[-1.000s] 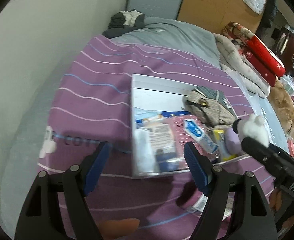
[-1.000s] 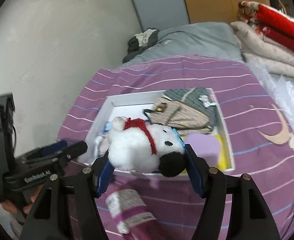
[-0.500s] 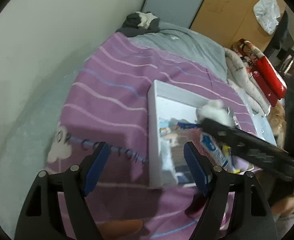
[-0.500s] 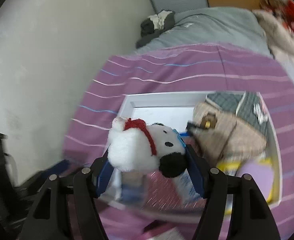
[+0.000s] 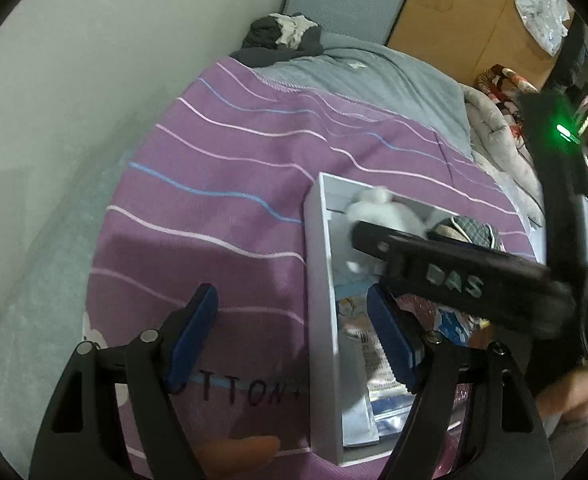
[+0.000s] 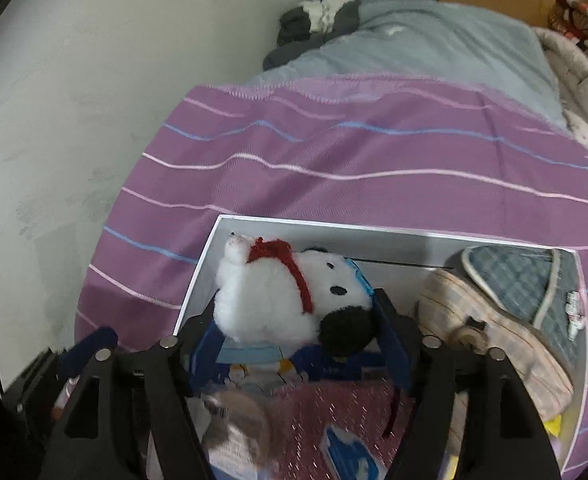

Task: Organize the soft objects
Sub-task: 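Lower the plush dog into the box and open the right gripper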

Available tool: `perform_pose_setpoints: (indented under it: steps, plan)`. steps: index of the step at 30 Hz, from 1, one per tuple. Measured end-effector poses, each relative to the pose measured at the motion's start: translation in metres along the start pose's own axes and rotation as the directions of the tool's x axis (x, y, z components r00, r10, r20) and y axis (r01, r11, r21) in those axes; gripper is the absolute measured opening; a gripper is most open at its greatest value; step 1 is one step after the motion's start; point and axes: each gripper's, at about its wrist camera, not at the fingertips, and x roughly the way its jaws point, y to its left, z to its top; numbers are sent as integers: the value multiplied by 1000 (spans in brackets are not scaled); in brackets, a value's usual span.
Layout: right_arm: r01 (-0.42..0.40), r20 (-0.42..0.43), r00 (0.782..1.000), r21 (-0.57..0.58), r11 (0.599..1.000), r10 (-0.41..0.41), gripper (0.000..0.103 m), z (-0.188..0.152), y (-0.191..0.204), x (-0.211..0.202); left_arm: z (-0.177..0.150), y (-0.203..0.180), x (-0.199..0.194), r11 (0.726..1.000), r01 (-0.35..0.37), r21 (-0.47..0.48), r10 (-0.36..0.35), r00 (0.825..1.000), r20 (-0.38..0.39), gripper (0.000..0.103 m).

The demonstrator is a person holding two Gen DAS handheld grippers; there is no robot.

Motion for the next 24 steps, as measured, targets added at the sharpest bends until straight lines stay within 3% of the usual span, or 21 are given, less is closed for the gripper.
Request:
perform_pose_setpoints:
  steps: [5,9,15,24]
  plan:
    - [-58,-73,995,47,997,61,80,4,-2,11,-3,1,-1,1000,-14,3,14,1000,2,77]
    - [-109,-33,993,76,991,112,80,6,-7,-5,-4,1,-2,1000,-9,0,9,1000,2,77]
    - [-89,30,996,108,990,87,80,2,-17,-41,-6,-6,-10,1000,-17,23,16,1000,13,77]
    - [-95,122,990,195,976,72,80,-32,-45,-90,-13,-17,-30,999,-16,50,14,999,34,77]
